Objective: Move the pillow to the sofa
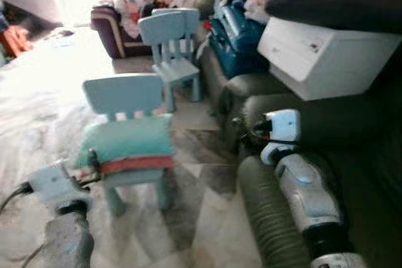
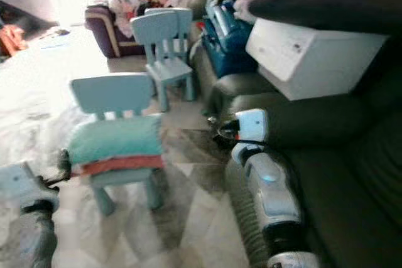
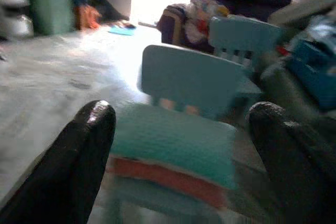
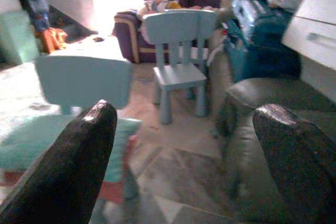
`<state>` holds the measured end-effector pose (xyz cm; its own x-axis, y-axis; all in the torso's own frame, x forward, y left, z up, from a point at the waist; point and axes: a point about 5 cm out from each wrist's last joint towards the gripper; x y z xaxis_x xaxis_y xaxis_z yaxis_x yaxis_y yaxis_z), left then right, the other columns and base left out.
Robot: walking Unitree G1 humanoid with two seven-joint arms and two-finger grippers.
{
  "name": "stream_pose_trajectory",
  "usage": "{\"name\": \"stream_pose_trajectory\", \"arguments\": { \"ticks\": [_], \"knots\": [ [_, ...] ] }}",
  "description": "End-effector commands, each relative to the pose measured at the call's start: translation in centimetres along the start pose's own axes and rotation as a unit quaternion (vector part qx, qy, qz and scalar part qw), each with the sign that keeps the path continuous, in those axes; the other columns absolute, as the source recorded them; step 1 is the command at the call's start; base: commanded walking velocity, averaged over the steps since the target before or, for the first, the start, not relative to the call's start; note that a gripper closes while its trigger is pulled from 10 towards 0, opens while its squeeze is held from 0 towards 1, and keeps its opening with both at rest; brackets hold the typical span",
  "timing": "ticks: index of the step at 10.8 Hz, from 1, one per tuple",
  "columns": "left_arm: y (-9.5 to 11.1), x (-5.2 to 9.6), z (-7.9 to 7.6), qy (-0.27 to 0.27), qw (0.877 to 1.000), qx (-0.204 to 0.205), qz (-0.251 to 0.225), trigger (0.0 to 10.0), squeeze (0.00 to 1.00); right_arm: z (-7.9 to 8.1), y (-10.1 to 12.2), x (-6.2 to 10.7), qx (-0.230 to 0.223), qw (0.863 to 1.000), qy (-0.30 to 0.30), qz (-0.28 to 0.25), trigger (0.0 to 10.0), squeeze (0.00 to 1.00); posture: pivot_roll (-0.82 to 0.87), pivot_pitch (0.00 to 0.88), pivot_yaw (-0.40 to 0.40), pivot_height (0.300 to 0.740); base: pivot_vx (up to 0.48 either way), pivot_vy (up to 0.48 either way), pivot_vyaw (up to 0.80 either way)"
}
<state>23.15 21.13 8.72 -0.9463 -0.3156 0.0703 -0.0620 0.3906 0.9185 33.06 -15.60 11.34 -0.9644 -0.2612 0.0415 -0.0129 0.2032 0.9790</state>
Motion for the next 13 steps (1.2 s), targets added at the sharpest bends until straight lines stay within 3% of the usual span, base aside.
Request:
{"name": "stream_pose_trajectory", "arguments": {
  "ticks": [1, 4, 13],
  "knots": [
    [0.34, -0.22, 0.67, 0.018, 1.0, -0.005, -0.001, 10.0, 0.0, 0.72, 0.82, -0.5, -0.005, 1.0, 0.012, -0.014, 10.0, 0.0, -0.17, 0.0, 0.015, 0.74, 0.0, 0.0, 0.0],
    [0.04, -0.24, 0.19, 0.013, 1.0, 0.011, 0.009, 10.0, 0.0, 1.08, 1.15, -0.74, 0.002, 1.0, 0.02, -0.02, 10.0, 0.0, -0.16, 0.0, 0.009, 0.74, 0.0, 0.0, 0.0],
    [-0.2, -0.25, 0.24, 0.014, 1.0, 0.005, 0.022, 10.0, 0.0, 1.34, 1.01, -0.75, -0.001, 1.0, 0.023, -0.019, 10.0, 0.0, -0.16, 0.0, 0.013, 0.74, 0.0, 0.477, 0.0]
  ]
}}
Point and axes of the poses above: a point about 5 cm out from each wrist's last joint towards the gripper, its own x axis pointing back from the gripper into the wrist, its own y axis along the axis of the wrist's last joint, z = x × y, and after that the axes turned 12 degrees about x, right-handed
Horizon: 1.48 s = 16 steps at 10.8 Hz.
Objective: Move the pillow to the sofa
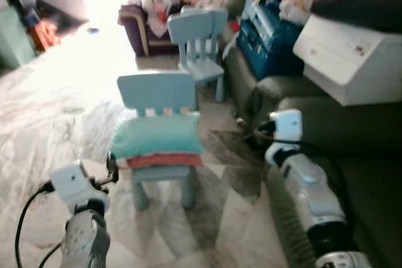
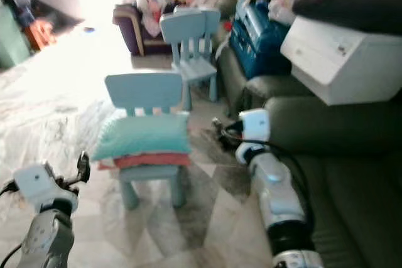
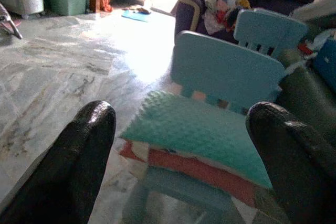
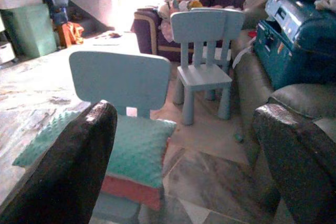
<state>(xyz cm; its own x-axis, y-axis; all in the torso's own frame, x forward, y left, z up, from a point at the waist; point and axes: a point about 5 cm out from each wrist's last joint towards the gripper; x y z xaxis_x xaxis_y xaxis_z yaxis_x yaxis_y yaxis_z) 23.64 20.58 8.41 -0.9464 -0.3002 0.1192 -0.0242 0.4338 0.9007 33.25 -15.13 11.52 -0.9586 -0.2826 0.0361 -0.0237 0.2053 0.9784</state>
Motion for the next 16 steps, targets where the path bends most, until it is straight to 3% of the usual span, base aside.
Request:
{"name": "stream_pose_trajectory", "arguments": {
  "ticks": [1, 6, 8, 9, 14, 16],
  "knots": [
    [0.3, 0.0, 0.8, 0.012, 1.0, -0.012, -0.003, 10.0, 0.0, 1.0, 0.7, -0.5, -0.003, 1.0, 0.011, -0.014, 10.0, 0.0, -0.17, 0.0, 0.014, 0.74, 0.0, 0.48, 0.0],
    [0.4, 0.0, 0.4, 0.001, 1.0, -0.01, -0.009, 10.0, 0.0, 0.9, 0.7, -0.5, -0.003, 1.0, 0.01, -0.014, 10.0, 0.0, -0.17, 0.0, 0.015, 0.74, 0.0, 0.096, 0.0],
    [0.7, -0.1, 0.4, 0.023, 0.998, -0.054, -0.014, 10.0, 0.0, 0.9, 0.7, -0.5, -0.003, 1.0, 0.011, -0.014, 10.0, 0.0, -0.17, 0.0, 0.015, 0.74, 0.0, 0.0, 0.0],
    [1.0, -0.1, 0.3, -0.003, 0.998, -0.054, -0.027, 10.0, 0.0, 0.9, 0.7, -0.5, -0.004, 1.0, 0.012, -0.014, 10.0, 0.0, -0.17, 0.0, 0.015, 0.74, 0.0, 0.0, 0.0],
    [1.4, 0.0, 0.5, -0.004, 0.998, -0.05, -0.04, 10.0, 0.0, 1.1, 0.7, -0.4, -0.003, 1.0, 0.015, -0.015, 10.0, 0.0, -0.17, 0.0, 0.015, 0.74, 0.0, 0.0, 0.0],
    [1.3, 0.1, 0.6, -0.005, 0.998, -0.049, -0.04, 10.0, 0.0, 1.1, 0.7, -0.5, -0.002, 1.0, 0.017, -0.015, 10.0, 0.0, -0.17, 0.0, 0.014, 0.74, 0.349, 0.0, 0.0]
  ]
}}
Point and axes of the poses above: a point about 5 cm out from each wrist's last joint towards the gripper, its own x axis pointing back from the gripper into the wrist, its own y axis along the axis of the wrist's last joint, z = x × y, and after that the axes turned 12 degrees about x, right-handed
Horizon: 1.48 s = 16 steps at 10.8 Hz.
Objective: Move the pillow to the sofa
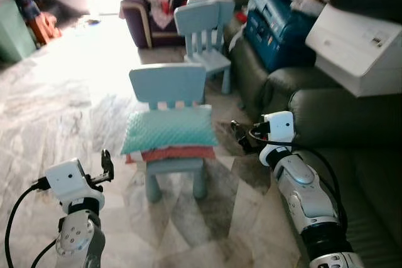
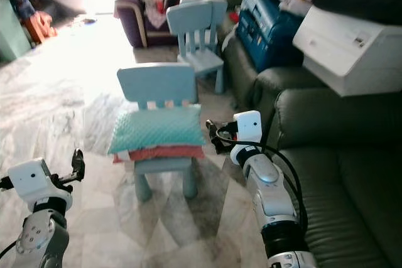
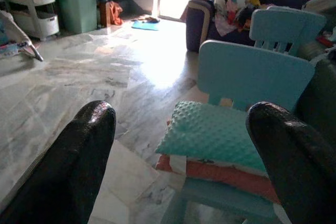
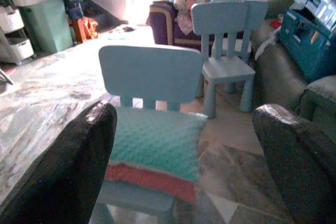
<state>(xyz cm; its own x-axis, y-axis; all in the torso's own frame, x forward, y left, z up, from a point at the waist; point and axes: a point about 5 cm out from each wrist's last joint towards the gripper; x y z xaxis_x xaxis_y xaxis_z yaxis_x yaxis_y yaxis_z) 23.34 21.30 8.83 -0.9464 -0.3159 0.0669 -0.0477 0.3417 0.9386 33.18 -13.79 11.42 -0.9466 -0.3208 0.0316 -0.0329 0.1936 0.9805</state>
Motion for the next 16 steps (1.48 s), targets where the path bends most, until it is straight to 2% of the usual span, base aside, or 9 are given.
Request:
{"name": "stream_pose_trajectory", "arguments": {
  "ticks": [1, 13, 16],
  "knots": [
    [0.6, 0.0, 0.1, -0.003, 1.0, -0.005, -0.014, 10.0, 0.0, -0.1, 0.5, -0.2, 0.003, 1.0, -0.001, -0.009, 10.0, 0.0, -0.17, 0.0, 0.013, 0.74, 0.435, 0.0, 0.0],
    [0.0, 0.3, 0.0, -0.006, 1.0, 0.007, -0.005, 10.0, 0.0, -0.1, 0.4, -0.2, 0.004, 1.0, 0.006, -0.007, 10.0, 0.0, -0.17, 0.0, 0.006, 0.74, 0.458, 0.0, 0.0],
    [-0.6, 0.1, -0.1, 0.015, 0.999, 0.038, 0.017, 10.0, 0.0, 0.0, 0.3, -0.1, 0.003, 1.0, 0.006, -0.004, 10.0, 0.0, -0.17, 0.0, 0.008, 0.74, 0.0, 0.0, 0.0]
  ]
}}
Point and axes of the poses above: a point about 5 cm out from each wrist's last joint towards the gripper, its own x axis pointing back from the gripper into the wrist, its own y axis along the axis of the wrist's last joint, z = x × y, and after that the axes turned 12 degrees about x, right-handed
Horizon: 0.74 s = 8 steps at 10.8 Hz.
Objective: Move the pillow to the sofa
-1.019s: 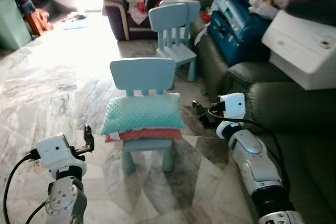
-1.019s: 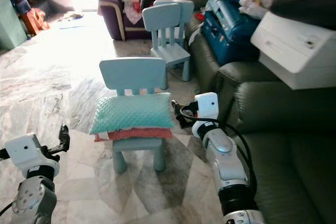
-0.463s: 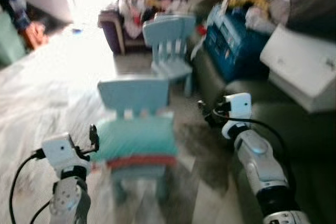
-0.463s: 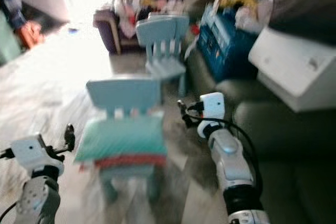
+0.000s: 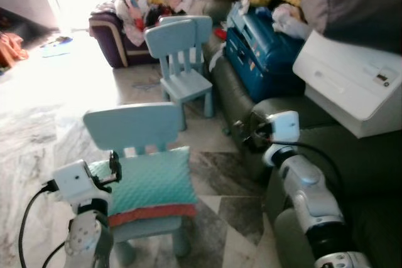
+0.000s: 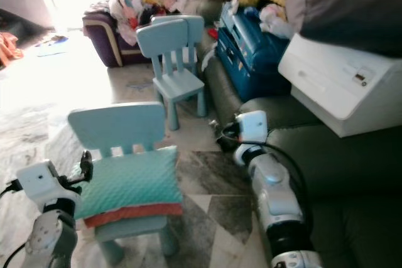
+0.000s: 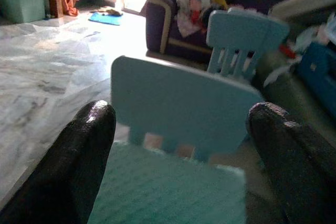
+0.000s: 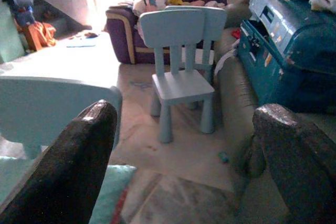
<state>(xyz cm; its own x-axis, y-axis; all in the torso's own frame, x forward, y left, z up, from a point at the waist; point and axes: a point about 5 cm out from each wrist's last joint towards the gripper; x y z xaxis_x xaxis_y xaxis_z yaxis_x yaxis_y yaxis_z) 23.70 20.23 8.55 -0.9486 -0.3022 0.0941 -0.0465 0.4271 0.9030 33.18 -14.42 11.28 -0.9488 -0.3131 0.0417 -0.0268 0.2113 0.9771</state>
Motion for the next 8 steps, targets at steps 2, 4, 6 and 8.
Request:
{"name": "stream_pose_trajectory", "arguments": {
  "ticks": [2, 4, 6, 8],
  "knots": [
    [0.06, 0.07, 0.7, 0.018, 1.0, -0.004, 0.008, 10.0, 0.0, 0.61, 0.54, -0.29, -0.005, 1.0, 0.009, -0.01, 10.0, 0.0, -0.17, 0.0, 0.008, 0.74, 0.0, 0.191, 0.0],
    [0.07, 0.04, 0.76, 0.019, 1.0, -0.004, 0.009, 10.0, 0.0, 0.64, 0.56, -0.32, -0.005, 1.0, 0.009, -0.01, 10.0, 0.0, -0.17, 0.0, 0.01, 0.74, 0.0, 0.476, 0.0],
    [0.09, 0.02, 0.8, 0.018, 1.0, -0.004, 0.012, 10.0, 0.0, 0.69, 0.51, -0.27, -0.006, 1.0, 0.009, -0.01, 10.0, 0.0, -0.17, 0.0, 0.013, 0.74, 0.0, 0.476, 0.0],
    [0.06, -0.01, 0.77, 0.017, 1.0, -0.007, 0.015, 10.0, 0.0, 0.67, 0.49, -0.26, -0.007, 1.0, 0.008, -0.01, 10.0, 0.0, -0.17, 0.0, 0.013, 0.74, 0.0, 0.476, 0.0]
  ]
}}
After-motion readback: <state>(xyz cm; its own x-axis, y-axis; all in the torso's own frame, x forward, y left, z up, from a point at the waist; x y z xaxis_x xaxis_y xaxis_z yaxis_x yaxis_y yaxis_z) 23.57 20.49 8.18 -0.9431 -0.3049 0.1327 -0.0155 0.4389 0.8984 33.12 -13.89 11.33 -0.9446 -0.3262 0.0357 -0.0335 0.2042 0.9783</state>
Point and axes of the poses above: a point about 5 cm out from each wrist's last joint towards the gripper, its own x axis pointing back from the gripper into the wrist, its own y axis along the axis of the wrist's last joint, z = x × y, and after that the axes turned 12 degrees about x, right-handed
